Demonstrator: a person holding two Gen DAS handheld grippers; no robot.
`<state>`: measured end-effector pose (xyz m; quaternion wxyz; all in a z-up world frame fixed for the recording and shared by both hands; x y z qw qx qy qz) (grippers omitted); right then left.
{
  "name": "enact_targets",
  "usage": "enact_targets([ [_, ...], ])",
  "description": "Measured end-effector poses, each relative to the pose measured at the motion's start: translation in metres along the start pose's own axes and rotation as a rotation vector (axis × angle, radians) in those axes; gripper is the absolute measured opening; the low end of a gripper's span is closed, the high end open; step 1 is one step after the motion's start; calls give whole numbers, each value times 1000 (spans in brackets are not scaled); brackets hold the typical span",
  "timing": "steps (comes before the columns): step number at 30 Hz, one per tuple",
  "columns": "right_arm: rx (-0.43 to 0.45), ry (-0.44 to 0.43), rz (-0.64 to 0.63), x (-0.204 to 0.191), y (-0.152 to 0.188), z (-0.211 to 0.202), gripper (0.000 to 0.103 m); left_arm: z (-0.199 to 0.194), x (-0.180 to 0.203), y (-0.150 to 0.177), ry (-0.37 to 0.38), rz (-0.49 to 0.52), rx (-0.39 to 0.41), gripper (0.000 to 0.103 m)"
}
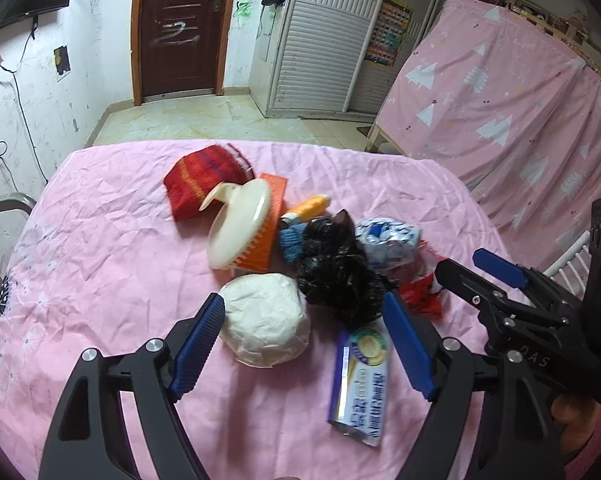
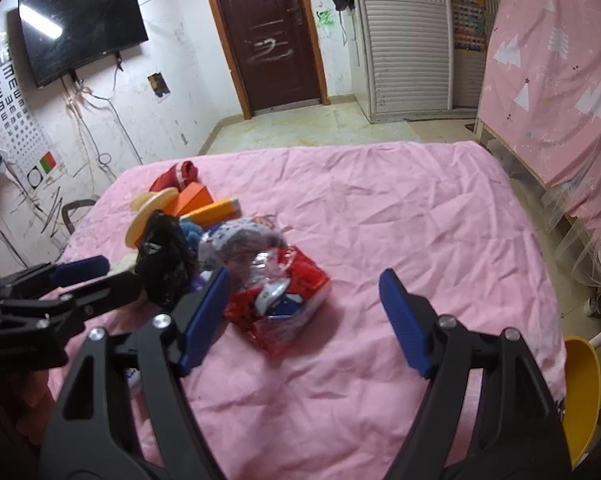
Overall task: Collect trash
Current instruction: 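Return both open tools to the clutter on the bed, then grasp the white ball with the left tool while the right tool grasps a red wrapper, then carry the white ball and red wrapper to the yellow bin and release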
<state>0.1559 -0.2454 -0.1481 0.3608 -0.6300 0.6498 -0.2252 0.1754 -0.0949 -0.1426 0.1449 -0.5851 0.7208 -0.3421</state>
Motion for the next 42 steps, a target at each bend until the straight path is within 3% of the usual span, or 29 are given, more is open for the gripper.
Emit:
enact_targets([
  [17,-93,-2,-47,-14,12,28,75,16,-37,9,-72,13,-33,72],
  [19,-105,-7,-49,-14,14,30,60,16,-40,12,-69,7,-40,70],
  [20,-113,-8,-49,-15,15,32,58,16,-41,13,-66,1,-42,67],
  [23,-119,-15,-50,-16,15,34,49,14,-40,15,-63,0,-42,46],
  [24,-117,-15,-52,-16,15,33,47,13,-39,15,-58,-1,-43,42],
  [35,-34,-20,-46,-11,10,-4,47,-30,-49,10,-112,-26,27,42],
  [42,56,-4,-2,12,2,-47,47,-71,-16,-6,-93,13,111,42],
])
Point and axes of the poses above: each gripper's, at about its wrist camera, not at the fingertips, and z roughly the way its jaws point, x to its right, y to its underside, the point moved 10 cm from there along z, roughly the way its jaws point, and after that the axes turned 4 degrees about x, right-handed, at the moved point
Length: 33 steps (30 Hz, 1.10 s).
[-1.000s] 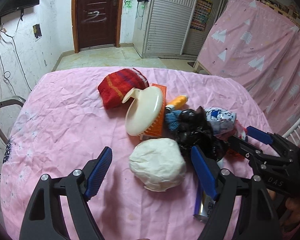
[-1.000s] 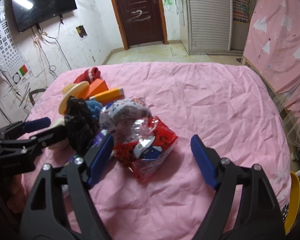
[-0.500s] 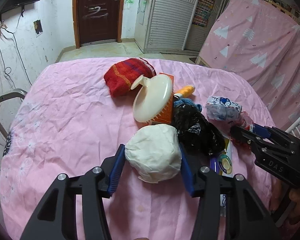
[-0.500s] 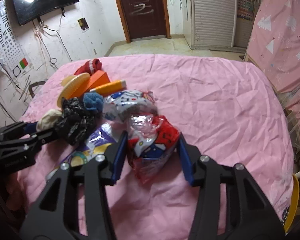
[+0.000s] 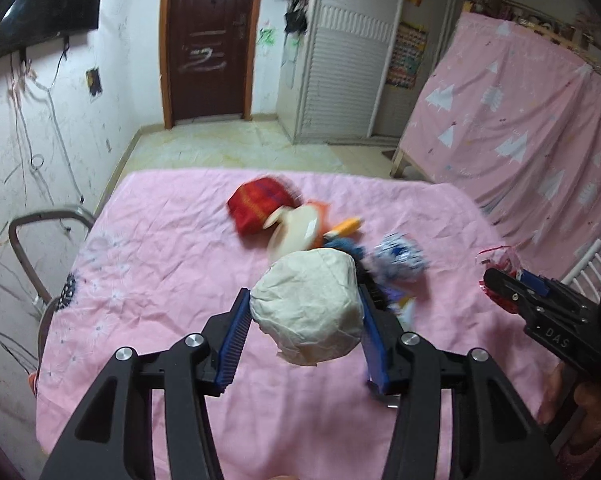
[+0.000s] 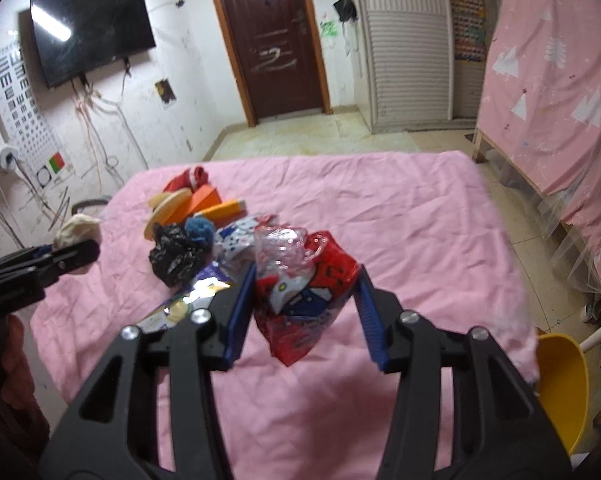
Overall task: Collect trash
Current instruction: 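Carry the white ball and red wrapper to the yellow bin and release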
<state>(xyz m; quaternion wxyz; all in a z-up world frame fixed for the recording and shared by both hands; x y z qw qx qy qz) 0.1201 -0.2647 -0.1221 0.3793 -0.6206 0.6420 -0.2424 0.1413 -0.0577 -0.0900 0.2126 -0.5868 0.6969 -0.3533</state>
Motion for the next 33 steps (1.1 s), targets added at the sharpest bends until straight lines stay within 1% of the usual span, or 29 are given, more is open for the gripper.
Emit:
enact_targets([
  [4,56,26,32,22,-4,-29,47,-17,37,-7,35,50,38,42],
  [7,100,59,56,44,-5,-54,47,-24,65,-8,71,82,49,42],
  [14,167,136,116,98,0,-97,47,-29,154,-1,193,187,47,42],
  [19,181,202,163,144,13,-117,47,-22,222,13,285,255,10,42],
  [21,182,221,176,157,17,-122,47,-18,243,19,307,277,2,42],
  [24,173,255,189,180,28,-128,47,-9,277,30,353,301,-36,42],
  [28,148,285,214,206,44,-130,47,4,310,44,388,322,-89,42],
  [33,121,276,258,229,62,-127,47,19,344,63,414,342,-149,42],
])
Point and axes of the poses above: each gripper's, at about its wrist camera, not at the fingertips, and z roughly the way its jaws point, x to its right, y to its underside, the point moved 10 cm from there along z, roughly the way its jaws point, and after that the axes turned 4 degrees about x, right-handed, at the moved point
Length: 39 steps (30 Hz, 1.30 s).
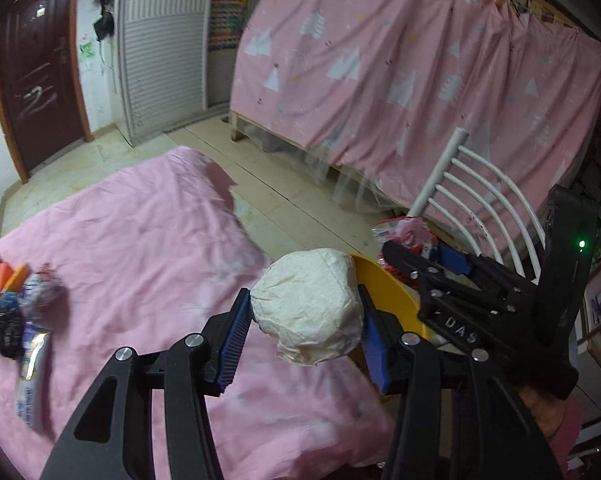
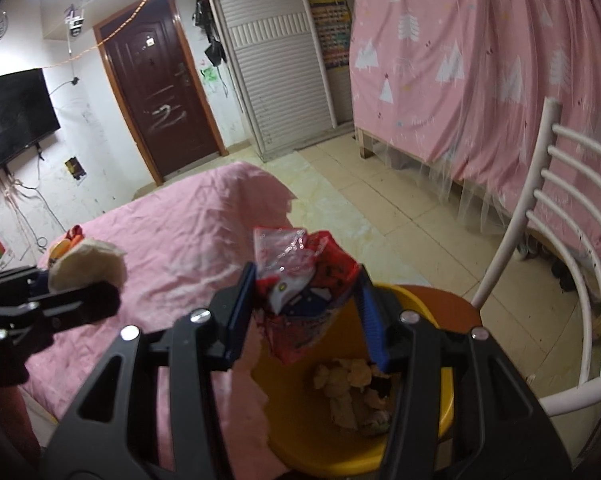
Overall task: Collect trash
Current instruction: 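Carry the white ball and red wrapper to the yellow bin and release, then move both open tools back over the remaining clutter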
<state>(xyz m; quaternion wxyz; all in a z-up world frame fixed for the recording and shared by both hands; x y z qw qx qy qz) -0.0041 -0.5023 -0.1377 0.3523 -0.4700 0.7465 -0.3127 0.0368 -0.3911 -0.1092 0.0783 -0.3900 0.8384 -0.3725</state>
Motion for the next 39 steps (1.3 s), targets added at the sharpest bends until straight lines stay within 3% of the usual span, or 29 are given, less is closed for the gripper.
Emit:
enact_targets([
  [11,-31,2,90,37,14,9,49,41,44,5,60,24,-61,42],
  [14,-35,13,123,50,15,9,55,49,55,6,79,19,-83,49],
  [16,-31,23,141,58,14,8,58,51,57,5,67,19,-78,61],
  [23,-18,29,154,63,11,5,58,43,56,4,66,19,-58,63],
  [33,-8,15,118,34,1,6,58,-1,13,-3,12,-14,25,63],
  [39,-15,-21,53,-14,-9,17,58,-30,-34,-3,-57,-57,67,64],
])
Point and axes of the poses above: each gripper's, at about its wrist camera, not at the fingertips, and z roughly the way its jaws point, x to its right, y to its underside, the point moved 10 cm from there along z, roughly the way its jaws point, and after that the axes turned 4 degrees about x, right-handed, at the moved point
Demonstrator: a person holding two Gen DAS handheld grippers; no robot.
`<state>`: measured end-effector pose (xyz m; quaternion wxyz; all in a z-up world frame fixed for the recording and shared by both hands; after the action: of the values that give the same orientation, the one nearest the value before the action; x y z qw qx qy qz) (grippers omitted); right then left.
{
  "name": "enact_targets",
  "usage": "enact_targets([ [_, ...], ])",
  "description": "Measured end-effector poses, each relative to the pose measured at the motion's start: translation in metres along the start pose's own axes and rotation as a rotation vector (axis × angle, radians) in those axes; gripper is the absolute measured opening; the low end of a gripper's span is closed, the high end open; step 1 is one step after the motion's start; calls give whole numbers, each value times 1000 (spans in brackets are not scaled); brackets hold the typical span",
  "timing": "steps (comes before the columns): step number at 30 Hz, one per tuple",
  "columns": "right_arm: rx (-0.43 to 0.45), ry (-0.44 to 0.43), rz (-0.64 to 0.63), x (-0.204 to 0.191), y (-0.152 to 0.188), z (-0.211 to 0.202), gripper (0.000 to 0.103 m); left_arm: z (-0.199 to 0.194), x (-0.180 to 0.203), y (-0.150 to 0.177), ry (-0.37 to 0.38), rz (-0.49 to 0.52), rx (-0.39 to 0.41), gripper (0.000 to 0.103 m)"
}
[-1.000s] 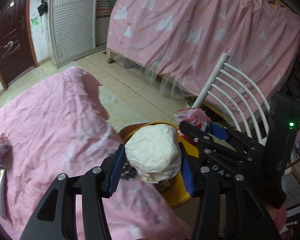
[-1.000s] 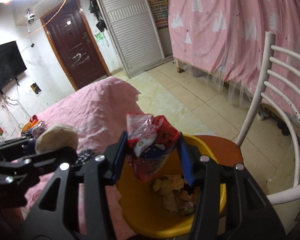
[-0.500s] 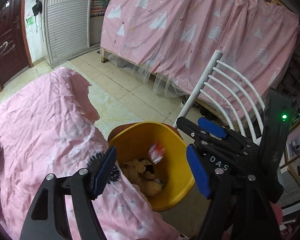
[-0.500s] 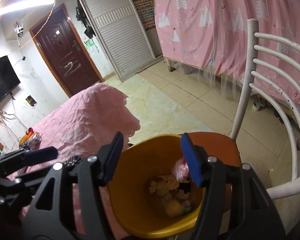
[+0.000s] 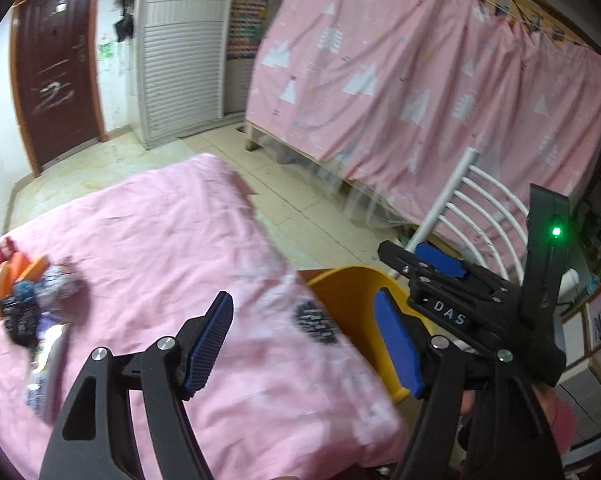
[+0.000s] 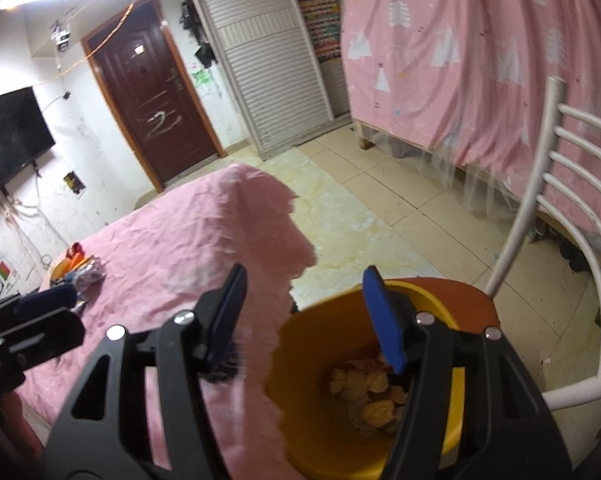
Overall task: Collect trash
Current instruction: 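Move both open tools back over the remaining clutter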
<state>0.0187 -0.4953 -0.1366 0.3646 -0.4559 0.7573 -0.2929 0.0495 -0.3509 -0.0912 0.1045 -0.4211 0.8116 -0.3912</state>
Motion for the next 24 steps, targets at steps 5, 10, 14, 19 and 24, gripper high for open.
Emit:
enact_targets([
  [5,-8,-46,-63,-49,-4,11,62,-20,-45,2,-59,-45,23,65],
  [10,-25,-95,-130,-100,-3,24,63,-34,-91,7,-136,-71,37,65],
  [14,-45,-129,-179,-139,0,35,63,-41,-127,17,-182,-100,29,65],
  [19,-72,-162,-235,-180,8,48,63,-49,-167,30,-210,-148,17,65],
  [24,-92,-191,-290,-214,16,58,65,-53,-189,38,-225,-174,10,65],
])
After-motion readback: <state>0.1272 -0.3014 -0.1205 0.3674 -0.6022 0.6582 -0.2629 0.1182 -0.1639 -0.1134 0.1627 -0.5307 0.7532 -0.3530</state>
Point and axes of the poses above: each gripper's, at about its wrist camera, not at the fingertips, and z roughly the way its jaws point, x to its right, y to its underside, the point moved 10 cm from there along z, roughly the way its jaws point, and after that the axes turned 4 degrees about x, right-handed, at the moved point
